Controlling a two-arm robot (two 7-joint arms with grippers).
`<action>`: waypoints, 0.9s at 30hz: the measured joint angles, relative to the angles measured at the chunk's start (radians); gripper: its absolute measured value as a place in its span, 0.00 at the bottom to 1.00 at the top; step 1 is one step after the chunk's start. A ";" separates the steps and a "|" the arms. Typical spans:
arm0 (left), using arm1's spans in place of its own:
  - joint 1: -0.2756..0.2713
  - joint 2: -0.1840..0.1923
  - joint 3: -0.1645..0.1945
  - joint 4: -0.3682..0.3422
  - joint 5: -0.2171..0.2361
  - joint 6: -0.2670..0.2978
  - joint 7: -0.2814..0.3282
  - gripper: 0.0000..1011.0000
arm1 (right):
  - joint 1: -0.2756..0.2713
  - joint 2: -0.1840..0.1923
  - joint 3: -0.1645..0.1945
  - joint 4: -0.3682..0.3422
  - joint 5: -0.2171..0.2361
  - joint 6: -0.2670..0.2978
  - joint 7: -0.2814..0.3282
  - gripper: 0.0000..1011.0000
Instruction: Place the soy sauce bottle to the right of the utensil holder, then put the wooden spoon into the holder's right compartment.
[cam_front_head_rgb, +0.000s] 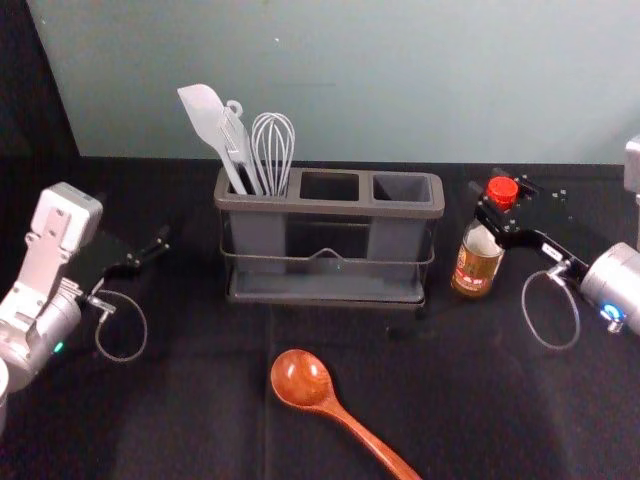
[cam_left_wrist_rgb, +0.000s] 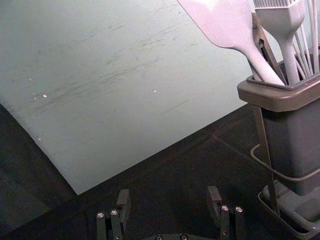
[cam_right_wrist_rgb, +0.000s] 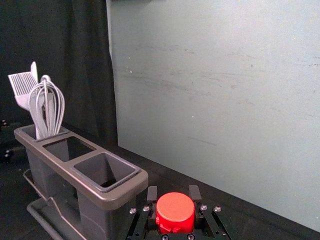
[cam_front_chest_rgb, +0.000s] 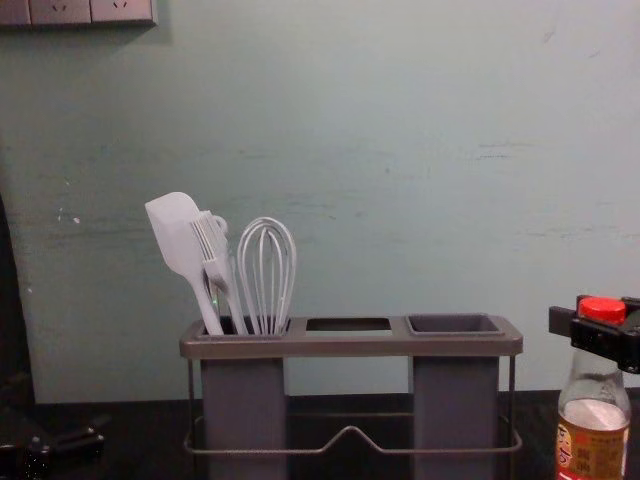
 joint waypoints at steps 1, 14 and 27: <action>0.000 0.000 0.000 0.000 0.000 0.000 0.000 0.99 | 0.003 -0.002 -0.001 0.004 -0.001 0.000 0.000 0.38; 0.000 0.000 0.000 0.000 0.000 0.000 0.000 0.99 | 0.039 -0.032 -0.014 0.060 0.004 -0.003 0.015 0.38; 0.000 0.000 0.000 0.000 0.000 0.000 0.000 0.99 | 0.060 -0.040 -0.026 0.095 0.000 -0.006 0.020 0.38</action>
